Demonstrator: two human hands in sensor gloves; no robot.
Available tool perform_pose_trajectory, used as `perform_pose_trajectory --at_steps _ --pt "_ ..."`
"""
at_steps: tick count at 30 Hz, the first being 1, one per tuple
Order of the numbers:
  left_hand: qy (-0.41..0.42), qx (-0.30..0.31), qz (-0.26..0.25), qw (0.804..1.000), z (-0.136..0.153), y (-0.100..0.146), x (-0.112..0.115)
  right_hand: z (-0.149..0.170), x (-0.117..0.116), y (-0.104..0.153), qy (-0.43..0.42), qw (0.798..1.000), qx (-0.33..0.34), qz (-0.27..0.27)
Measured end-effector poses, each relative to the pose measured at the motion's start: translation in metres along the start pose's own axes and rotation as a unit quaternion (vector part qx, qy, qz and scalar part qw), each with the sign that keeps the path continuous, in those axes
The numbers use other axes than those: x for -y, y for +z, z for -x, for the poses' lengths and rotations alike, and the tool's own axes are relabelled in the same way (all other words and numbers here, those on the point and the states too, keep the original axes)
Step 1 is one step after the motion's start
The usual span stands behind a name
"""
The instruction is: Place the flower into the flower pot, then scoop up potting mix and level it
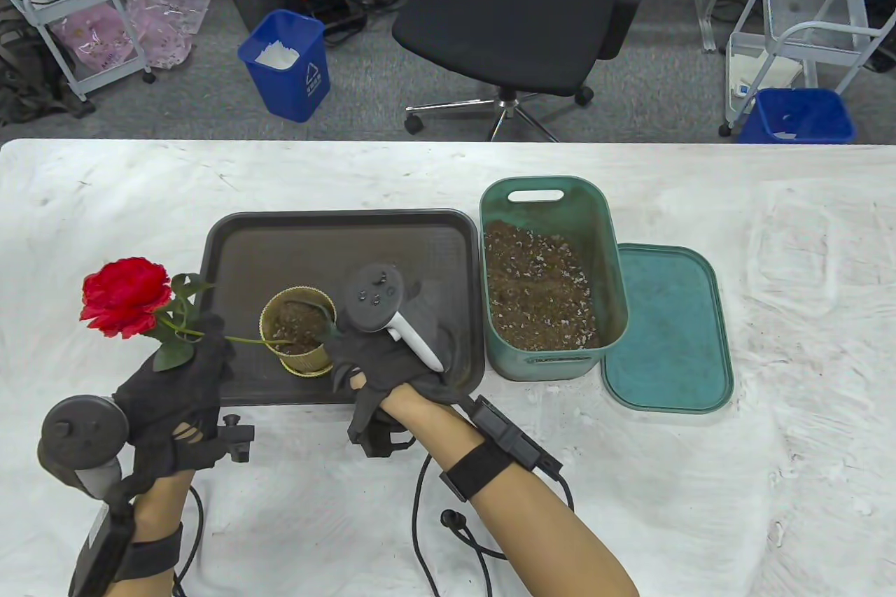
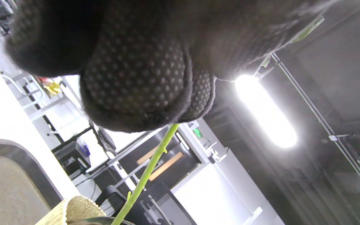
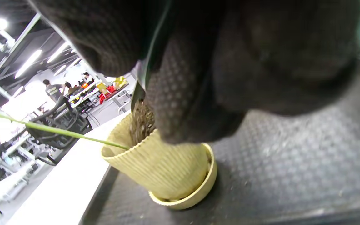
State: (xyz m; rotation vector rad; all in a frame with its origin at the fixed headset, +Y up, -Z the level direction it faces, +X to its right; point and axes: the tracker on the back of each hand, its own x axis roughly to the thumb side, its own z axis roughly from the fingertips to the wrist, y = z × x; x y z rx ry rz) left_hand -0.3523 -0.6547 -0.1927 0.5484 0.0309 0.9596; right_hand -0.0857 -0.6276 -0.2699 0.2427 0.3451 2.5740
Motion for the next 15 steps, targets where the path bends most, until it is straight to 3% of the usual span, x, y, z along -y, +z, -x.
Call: perform_pose_trajectory --at_steps 9,15 --pt "0.001 -0.003 -0.001 1.0 0.0 0.0 0.0 -0.025 -0.005 0.018 0.157 0.983 0.064 0.068" --pt "0.0 -0.002 -0.001 1.0 0.0 0.0 0.0 -0.026 0.002 0.026 0.172 0.979 0.072 0.084"
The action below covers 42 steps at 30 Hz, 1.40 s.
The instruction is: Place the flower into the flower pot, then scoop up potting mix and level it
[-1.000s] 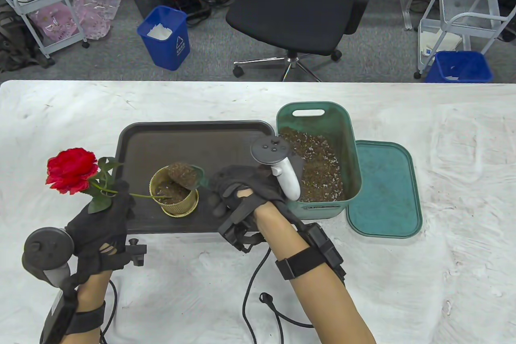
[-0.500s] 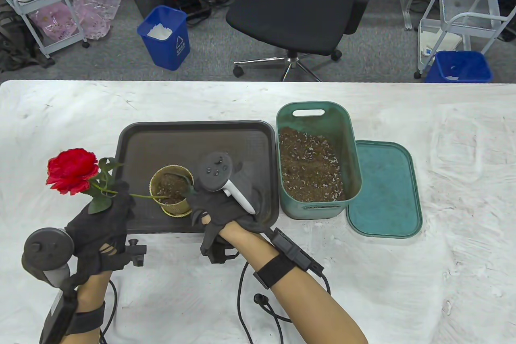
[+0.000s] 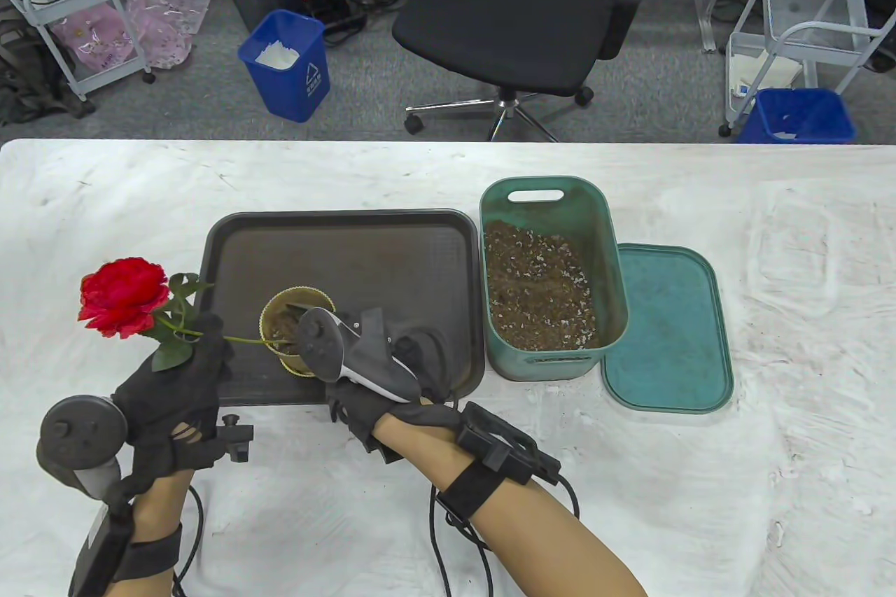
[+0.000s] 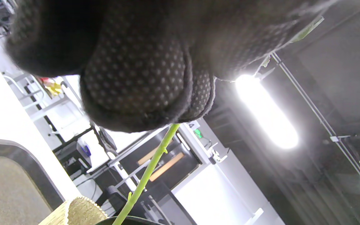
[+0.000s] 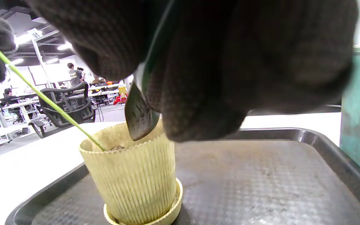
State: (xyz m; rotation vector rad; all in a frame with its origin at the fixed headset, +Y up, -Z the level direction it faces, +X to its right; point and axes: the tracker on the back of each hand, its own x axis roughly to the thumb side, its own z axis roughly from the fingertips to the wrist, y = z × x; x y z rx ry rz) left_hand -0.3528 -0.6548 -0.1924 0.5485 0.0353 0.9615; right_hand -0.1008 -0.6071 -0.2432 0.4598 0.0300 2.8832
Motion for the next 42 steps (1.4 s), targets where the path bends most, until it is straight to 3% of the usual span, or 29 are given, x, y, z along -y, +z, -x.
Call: perform_pose_trajectory --at_steps 9,20,25,30,34,42 --pt "0.002 -0.001 0.001 1.0 0.0 0.0 0.0 0.034 0.038 0.01 -0.027 0.998 -0.036 0.039" --pt "-0.001 0.0 0.0 1.0 0.0 -0.001 0.0 0.115 0.101 0.02 -0.059 0.98 -0.146 0.124" --pt "0.0 -0.002 0.0 1.0 0.0 -0.001 0.0 0.156 0.114 0.023 -0.096 0.962 -0.208 0.15" --pt "-0.001 0.0 0.0 1.0 0.0 -0.001 0.0 0.195 0.115 0.023 -0.081 0.944 -0.283 0.149" --pt "-0.001 0.001 0.001 1.0 0.0 -0.001 0.0 0.222 0.109 0.018 -0.102 0.928 -0.341 0.109" --pt "-0.002 -0.002 -0.001 1.0 0.0 -0.001 -0.001 0.259 0.077 -0.001 -0.057 0.9 -0.422 -0.092"
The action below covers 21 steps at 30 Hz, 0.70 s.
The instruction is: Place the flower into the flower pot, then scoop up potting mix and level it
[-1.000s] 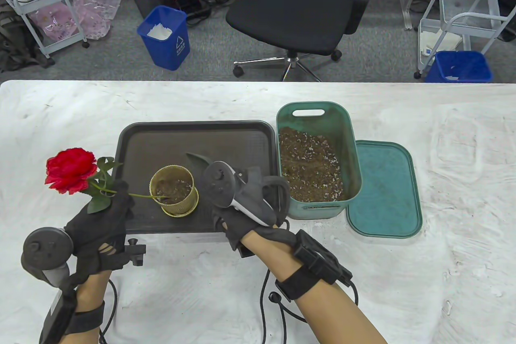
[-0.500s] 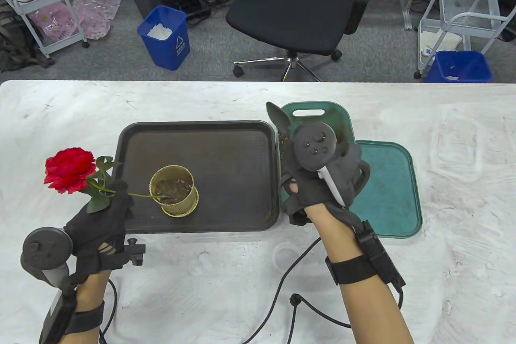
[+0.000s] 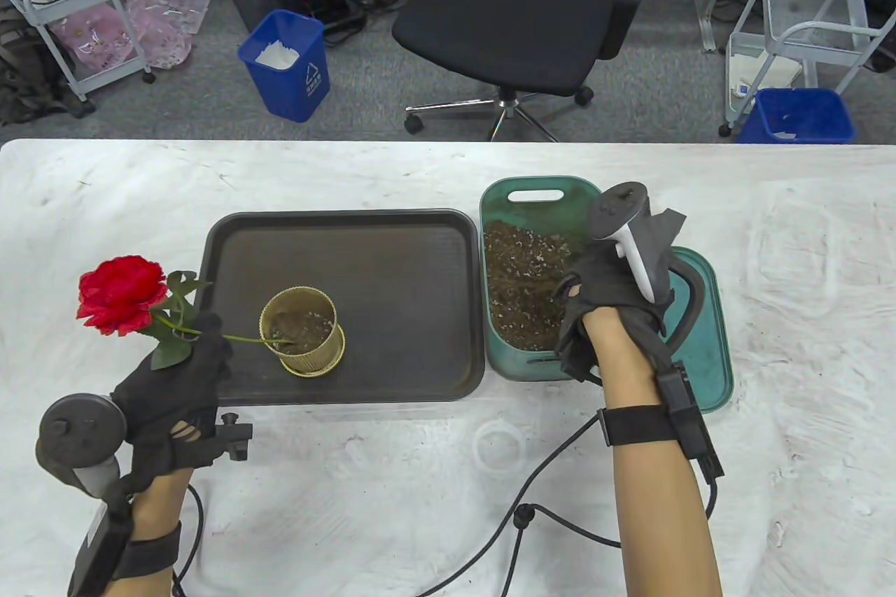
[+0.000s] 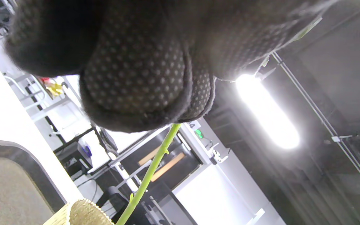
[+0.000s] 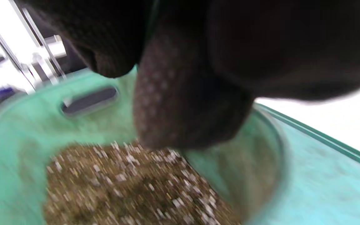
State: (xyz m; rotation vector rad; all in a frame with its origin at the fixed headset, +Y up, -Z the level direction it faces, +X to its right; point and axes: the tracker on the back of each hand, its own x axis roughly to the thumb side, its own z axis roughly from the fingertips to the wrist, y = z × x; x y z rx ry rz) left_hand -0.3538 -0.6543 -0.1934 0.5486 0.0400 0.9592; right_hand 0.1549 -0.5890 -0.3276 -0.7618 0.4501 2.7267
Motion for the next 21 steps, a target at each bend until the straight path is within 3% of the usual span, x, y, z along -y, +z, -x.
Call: perform_pose_trajectory --at_steps 5,8,14,21 --pt "0.0 -0.002 -0.002 1.0 0.0 0.0 0.0 -0.009 -0.02 -0.012 0.089 0.994 -0.024 -0.052" --pt "0.001 -0.002 -0.001 1.0 0.0 0.0 0.0 -0.011 -0.029 -0.017 0.097 0.991 -0.026 -0.089" --pt "0.001 0.001 0.001 1.0 -0.001 0.0 0.001 -0.013 -0.036 -0.031 0.011 0.985 0.006 -0.173" --pt "-0.005 0.006 0.002 1.0 -0.001 -0.001 0.001 -0.002 -0.041 -0.041 -0.069 0.978 0.023 -0.198"
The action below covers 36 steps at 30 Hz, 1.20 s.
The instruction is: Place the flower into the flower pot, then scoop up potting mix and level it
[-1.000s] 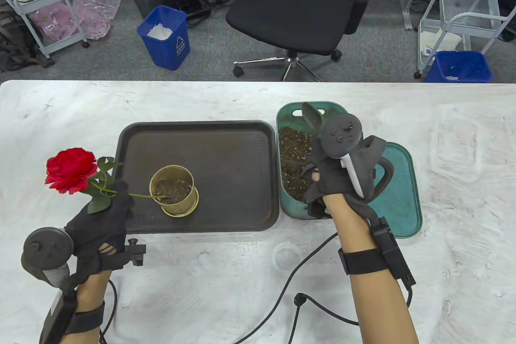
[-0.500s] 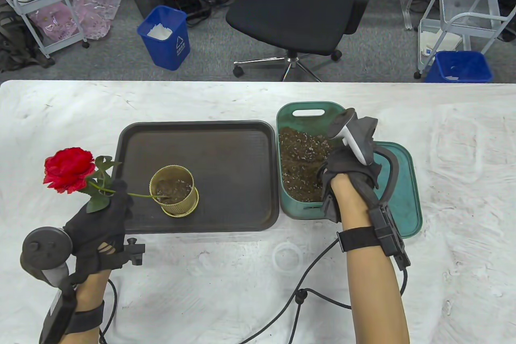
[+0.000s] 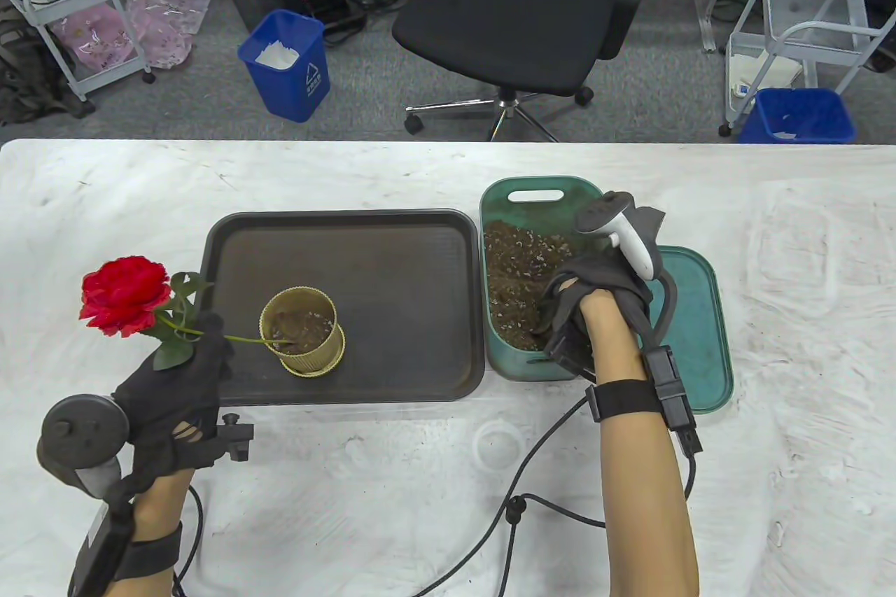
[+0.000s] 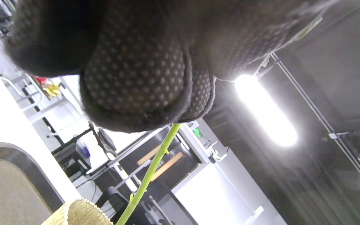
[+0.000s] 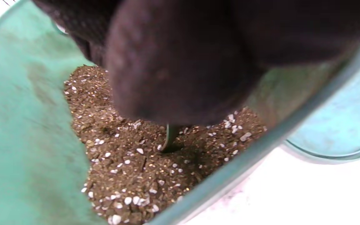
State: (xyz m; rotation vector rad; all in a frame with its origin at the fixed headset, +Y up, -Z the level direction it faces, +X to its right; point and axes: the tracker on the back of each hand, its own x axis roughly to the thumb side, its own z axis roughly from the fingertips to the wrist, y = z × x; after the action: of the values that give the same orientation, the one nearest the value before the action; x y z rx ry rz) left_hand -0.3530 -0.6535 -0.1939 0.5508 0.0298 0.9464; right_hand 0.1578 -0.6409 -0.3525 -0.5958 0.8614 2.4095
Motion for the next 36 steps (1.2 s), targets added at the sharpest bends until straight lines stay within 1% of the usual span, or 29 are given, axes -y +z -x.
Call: perform_pose_trajectory --at_steps 4,5,7,10,14,20,24,31,36 --pt "0.005 -0.007 -0.002 1.0 0.002 0.0 -0.001 0.007 -0.001 0.0 -0.031 0.999 0.007 -0.004" --pt "0.002 -0.004 -0.002 1.0 0.001 0.0 -0.001 0.007 -0.002 -0.001 -0.049 0.999 0.019 -0.008" --pt "-0.002 -0.001 -0.002 1.0 0.0 0.0 0.0 0.006 -0.006 -0.004 -0.066 0.997 0.031 -0.014" --pt "0.005 -0.006 -0.002 1.0 0.0 0.001 0.001 0.007 -0.008 -0.009 -0.086 0.996 0.031 -0.015" --pt "0.001 -0.004 -0.003 1.0 -0.001 0.002 0.0 0.01 -0.01 -0.011 -0.139 0.989 0.054 -0.013" --pt "0.002 -0.003 -0.001 1.0 -0.001 0.002 0.001 0.009 -0.019 -0.018 -0.173 0.982 0.076 -0.019" --pt "0.003 -0.004 -0.001 1.0 -0.001 0.001 0.0 0.011 -0.019 -0.016 -0.197 0.977 0.076 -0.021" --pt "0.003 -0.004 -0.001 1.0 -0.001 0.001 0.0 0.021 -0.015 -0.008 -0.27 0.96 0.068 -0.026" --pt "0.005 -0.007 -0.002 1.0 -0.001 0.001 0.0 0.027 -0.011 0.001 -0.299 0.951 0.073 -0.015"
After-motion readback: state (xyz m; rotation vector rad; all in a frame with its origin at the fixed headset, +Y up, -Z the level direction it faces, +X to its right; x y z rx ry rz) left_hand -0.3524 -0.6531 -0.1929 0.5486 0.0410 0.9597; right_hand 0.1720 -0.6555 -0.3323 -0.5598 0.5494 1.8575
